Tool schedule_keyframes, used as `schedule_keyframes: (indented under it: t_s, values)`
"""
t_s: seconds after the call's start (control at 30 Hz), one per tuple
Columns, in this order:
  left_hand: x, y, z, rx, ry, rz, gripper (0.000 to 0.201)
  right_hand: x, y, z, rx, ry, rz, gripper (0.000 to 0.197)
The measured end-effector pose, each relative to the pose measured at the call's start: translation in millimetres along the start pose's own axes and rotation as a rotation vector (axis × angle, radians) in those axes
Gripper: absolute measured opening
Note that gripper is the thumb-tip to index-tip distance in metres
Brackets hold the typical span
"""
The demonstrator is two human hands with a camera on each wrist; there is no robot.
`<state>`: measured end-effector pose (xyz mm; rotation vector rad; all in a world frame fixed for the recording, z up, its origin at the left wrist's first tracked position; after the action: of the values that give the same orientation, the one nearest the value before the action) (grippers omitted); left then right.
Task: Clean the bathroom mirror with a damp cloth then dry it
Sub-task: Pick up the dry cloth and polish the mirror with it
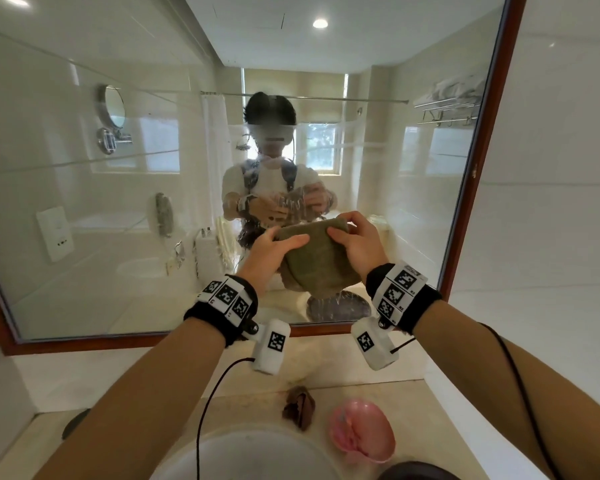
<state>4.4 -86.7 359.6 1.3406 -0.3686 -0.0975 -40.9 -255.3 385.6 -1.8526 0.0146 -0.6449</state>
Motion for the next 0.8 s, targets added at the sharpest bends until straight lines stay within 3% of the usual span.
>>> schedule_keyframes:
  t_s: [0.2, 0.3, 0.4, 0.47, 0.57, 0.8]
  values:
    - [4, 14, -5, -0.053, -0.039, -0.014, 0.030, 4, -6, 3, -0.041, 0.072, 0.017, 0.009]
    - [4, 23, -2, -0.138, -0.072, -0.029, 0.025, 9, -4, 10, -0.145, 0.151, 0.040, 0.019]
    - [8, 29, 0, -0.126, -0.068, -0.034, 0.025, 4, -8, 12, -0.317, 0.294, -0.018, 0.034]
    - [13, 30, -2, -0.116, -0.047, -0.041, 0.026, -3, -9, 15, -0.358, 0.342, -0.067, 0.028]
    - [19, 30, -2, -0.125, -0.051, -0.056, 0.023, -8, 0, 29, -0.230, 0.225, -0.050, 0.013]
    - [15, 24, 32, -0.132, -0.262, -0.059, 0.039, -9, 23, 38, 0.131, 0.060, 0.105, 0.038]
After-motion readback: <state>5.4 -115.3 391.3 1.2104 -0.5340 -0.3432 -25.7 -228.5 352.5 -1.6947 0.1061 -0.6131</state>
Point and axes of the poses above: each hand's wrist, its own x-axis towards the middle knuckle, its own z-axis out of the palm, y = z × x, the point moved 6 cm from there along x, towards the middle knuckle, and after that the axes turned 11 degrees about -x, right-handed, at the moved point
